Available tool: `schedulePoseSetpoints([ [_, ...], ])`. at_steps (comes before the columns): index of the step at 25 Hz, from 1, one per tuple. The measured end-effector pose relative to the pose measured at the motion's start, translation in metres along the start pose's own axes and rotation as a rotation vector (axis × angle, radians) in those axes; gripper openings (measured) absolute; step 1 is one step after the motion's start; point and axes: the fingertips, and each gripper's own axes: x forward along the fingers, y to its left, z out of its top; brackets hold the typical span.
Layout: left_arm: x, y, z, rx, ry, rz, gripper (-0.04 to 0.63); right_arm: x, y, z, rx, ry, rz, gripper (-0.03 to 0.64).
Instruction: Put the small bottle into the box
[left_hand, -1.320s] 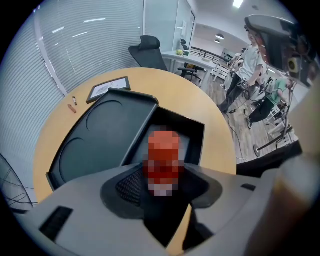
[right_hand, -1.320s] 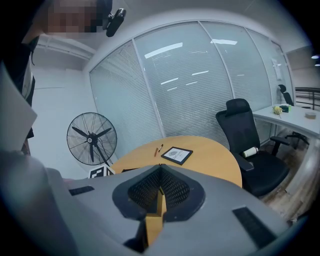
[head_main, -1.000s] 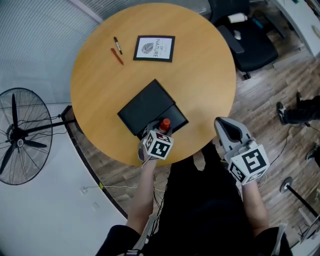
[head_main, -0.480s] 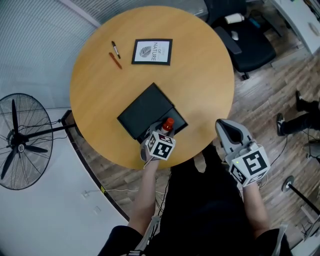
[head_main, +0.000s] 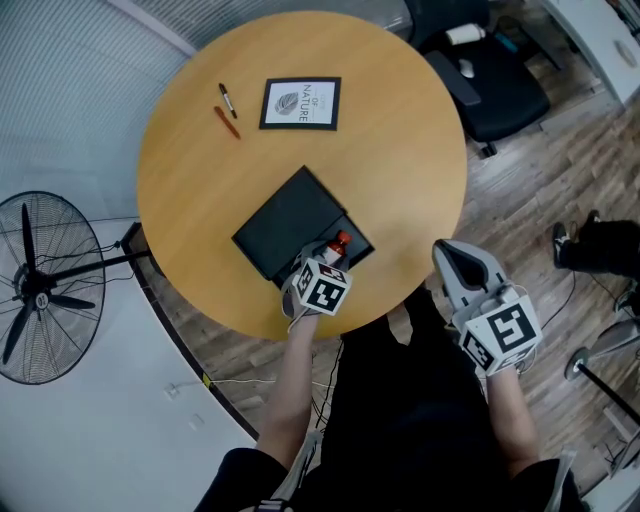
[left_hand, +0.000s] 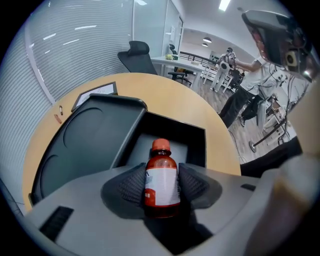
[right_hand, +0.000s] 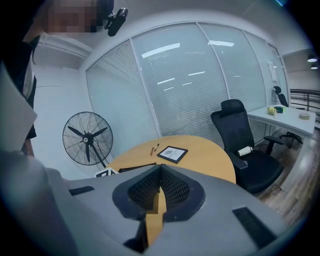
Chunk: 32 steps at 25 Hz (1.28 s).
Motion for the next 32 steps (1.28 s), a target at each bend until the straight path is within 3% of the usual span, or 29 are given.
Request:
schedulePoseSetpoints([
  [13,0.001,0.0,0.0,0.005,0.002,-0.009,0.204,0.0,0.002,0.0,0.0,-0.001,-0.002,0.009],
  [32,-0.019,0.005,0.003,0.011,0.004,0.065,0.202,-0.009,0.004,0.009,-0.01,-0.04,0.019,0.009],
])
